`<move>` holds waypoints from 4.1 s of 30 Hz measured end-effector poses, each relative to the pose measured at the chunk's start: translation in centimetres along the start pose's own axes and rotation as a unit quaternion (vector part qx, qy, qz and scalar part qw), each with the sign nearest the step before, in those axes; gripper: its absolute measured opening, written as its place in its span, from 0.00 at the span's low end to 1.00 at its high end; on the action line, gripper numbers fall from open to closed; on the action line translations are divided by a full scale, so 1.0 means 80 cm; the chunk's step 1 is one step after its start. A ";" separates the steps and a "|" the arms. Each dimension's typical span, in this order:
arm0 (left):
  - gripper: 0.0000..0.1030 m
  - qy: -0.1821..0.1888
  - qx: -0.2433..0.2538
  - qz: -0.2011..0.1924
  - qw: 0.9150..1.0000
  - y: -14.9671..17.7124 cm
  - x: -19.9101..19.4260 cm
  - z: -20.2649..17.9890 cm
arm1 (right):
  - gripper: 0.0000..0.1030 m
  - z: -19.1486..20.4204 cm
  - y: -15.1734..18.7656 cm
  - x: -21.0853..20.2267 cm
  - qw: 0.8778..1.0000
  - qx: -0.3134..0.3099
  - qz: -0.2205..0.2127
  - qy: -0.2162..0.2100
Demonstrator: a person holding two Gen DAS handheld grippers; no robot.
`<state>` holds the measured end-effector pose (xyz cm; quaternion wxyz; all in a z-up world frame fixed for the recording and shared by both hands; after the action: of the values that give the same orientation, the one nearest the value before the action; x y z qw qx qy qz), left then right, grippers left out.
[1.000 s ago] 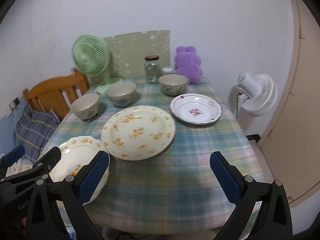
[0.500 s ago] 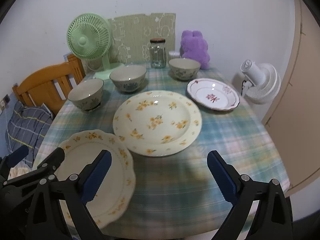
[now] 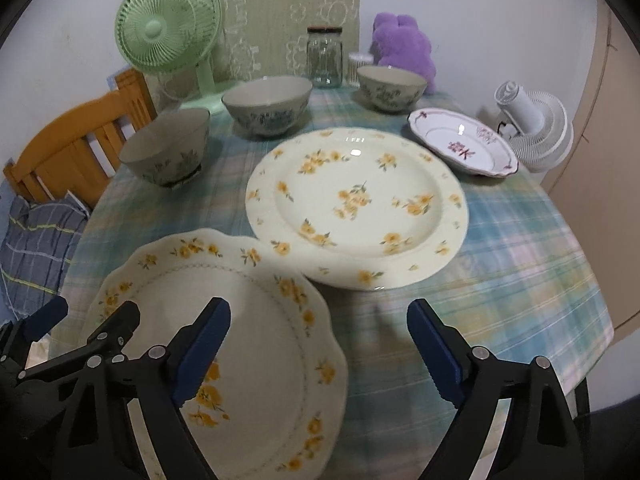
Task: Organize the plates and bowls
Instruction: 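Grasp the scalloped plate's rim with the left tool while the right tool grasps it too, then lift and carry the scalloped plate with both tools across the table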
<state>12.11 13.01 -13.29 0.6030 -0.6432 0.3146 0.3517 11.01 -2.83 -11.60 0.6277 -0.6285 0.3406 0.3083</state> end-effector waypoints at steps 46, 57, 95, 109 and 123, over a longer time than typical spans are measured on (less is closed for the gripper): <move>0.72 0.025 -0.001 0.051 0.998 0.013 -0.043 -0.079 | 0.64 -0.055 0.008 -0.010 0.997 -0.029 0.076 -0.013; 0.72 0.034 -0.006 0.035 0.999 0.002 -0.059 -0.170 | 0.64 -0.150 -0.019 -0.029 0.998 -0.032 0.059 -0.005; 0.73 0.046 0.038 0.083 0.995 0.008 0.035 -0.409 | 0.64 -0.399 -0.018 0.069 0.992 0.042 0.114 0.016; 0.73 0.039 0.034 0.077 0.996 0.003 0.047 -0.422 | 0.64 -0.412 -0.019 0.090 0.992 0.046 0.119 0.014; 0.82 0.031 0.024 0.095 0.995 0.003 0.027 -0.401 | 0.78 -0.411 -0.024 0.065 0.993 0.039 0.109 0.037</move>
<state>15.46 -18.98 -14.36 0.5724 -0.6060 0.4011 0.3798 14.30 -35.92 -14.01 0.6013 -0.5734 0.4422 0.3379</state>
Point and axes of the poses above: each gripper's, at about its wrist camera, not at the fingertips, and x roughly the way its jaws point, z to its left, y to its underside, the point moved 3 cm from there along x, roughly the way its jaws point, and after that the axes turned 5 degrees about -x, right-handed, at the moved point
